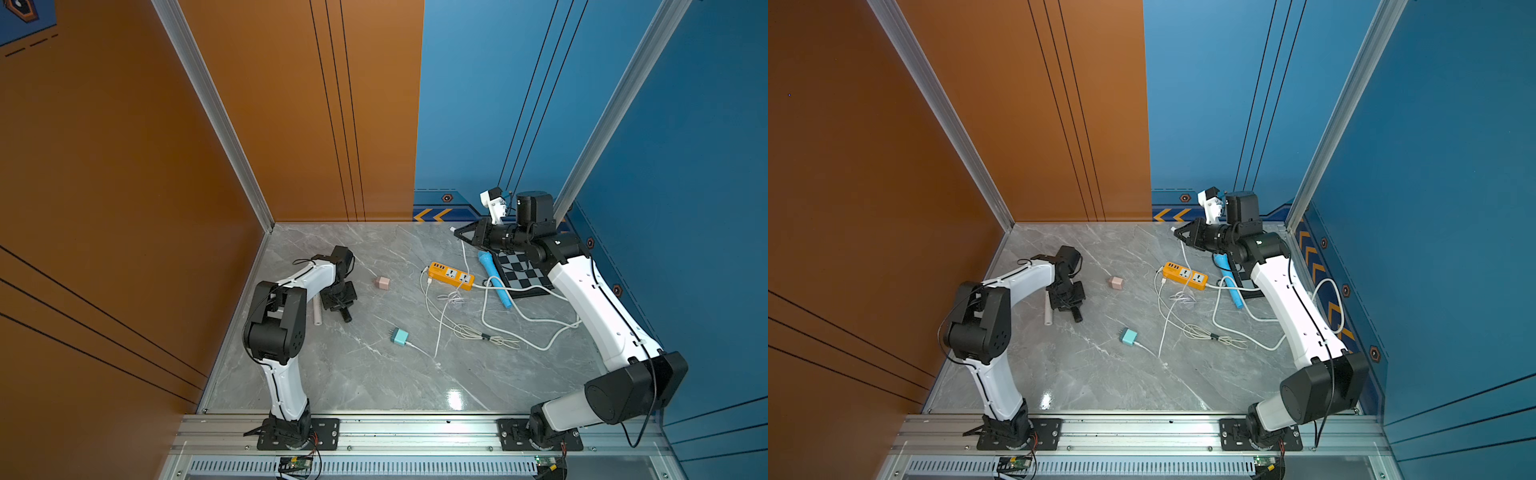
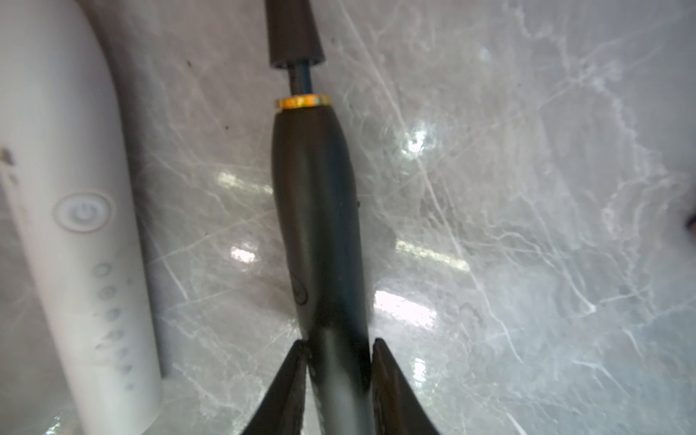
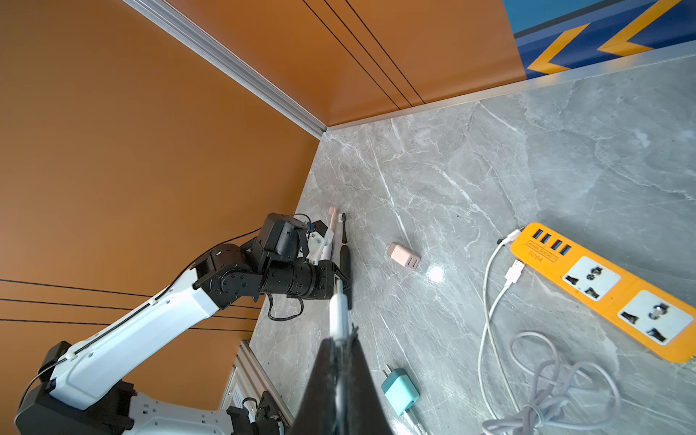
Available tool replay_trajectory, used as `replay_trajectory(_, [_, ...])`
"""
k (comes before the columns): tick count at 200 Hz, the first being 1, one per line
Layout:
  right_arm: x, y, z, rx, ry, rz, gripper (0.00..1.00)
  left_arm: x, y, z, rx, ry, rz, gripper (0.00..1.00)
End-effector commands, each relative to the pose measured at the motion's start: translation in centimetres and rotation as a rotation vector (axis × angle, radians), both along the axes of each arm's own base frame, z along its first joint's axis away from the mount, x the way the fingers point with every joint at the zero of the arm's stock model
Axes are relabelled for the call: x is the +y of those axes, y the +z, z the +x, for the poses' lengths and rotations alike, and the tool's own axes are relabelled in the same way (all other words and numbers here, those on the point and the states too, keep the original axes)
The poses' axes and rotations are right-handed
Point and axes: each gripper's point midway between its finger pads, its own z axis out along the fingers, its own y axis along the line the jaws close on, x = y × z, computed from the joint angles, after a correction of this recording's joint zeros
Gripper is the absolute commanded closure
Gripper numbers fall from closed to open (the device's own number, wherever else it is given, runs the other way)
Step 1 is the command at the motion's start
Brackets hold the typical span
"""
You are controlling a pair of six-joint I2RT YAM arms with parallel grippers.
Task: Charge the electric toothbrush
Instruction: Pick up the electric toothbrush from the center of the board.
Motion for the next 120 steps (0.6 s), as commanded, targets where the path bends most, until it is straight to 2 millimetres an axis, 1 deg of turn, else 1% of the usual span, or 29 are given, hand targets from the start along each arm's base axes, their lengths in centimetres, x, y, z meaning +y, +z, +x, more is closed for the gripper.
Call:
replay_trajectory(1, [-0.5,0.4,-0.8,0.003,-0.016,-0.006,0.95,-0.4,-1.6,-0.7,0.038,0.003,-0.02,0.68])
replay_trajectory(31, [-0.4,0.3,-0.8,0.009,-0.019,-0.005,0.95,-0.3,-1.9,-0.9,0.044,0.009,-0.015,0.67])
replay_trajectory(48, [-0.4,0.3,-0.9,0.01,-0.02,-0.003,0.95,-0.2,-2.3,-1.0,0.052,0.012,-0.009,0.69])
replay_trajectory(66, [-0.5,0.5,-1.0,0.005,-0.023,-0.002,0.95,-0.3,-2.4,-1.1,0.06,0.017,-0.019,0.75])
replay_trajectory(80, [-0.5,0.6,-1.0,0.004,-0.028,-0.002,0.95,-0.5,-1.9,-0.9,0.046,0.023,-0.038,0.8])
replay_trajectory(96, [-0.5,0.8,-1.0,0.001,-0.032,-0.002,0.95,-1.1,0.1,0.1,-0.004,0.037,-0.089,0.85])
replay_trajectory(109, [-0.4,0.8,-0.9,-0.001,-0.034,-0.005,0.95,-2.2,2.7,1.3,-0.074,0.039,-0.155,0.88])
replay_trajectory(120, [-0.1,1.0,-0.8,-0.011,-0.042,-0.012,0.95,-3.4,5.5,2.6,-0.152,0.041,-0.229,0.92])
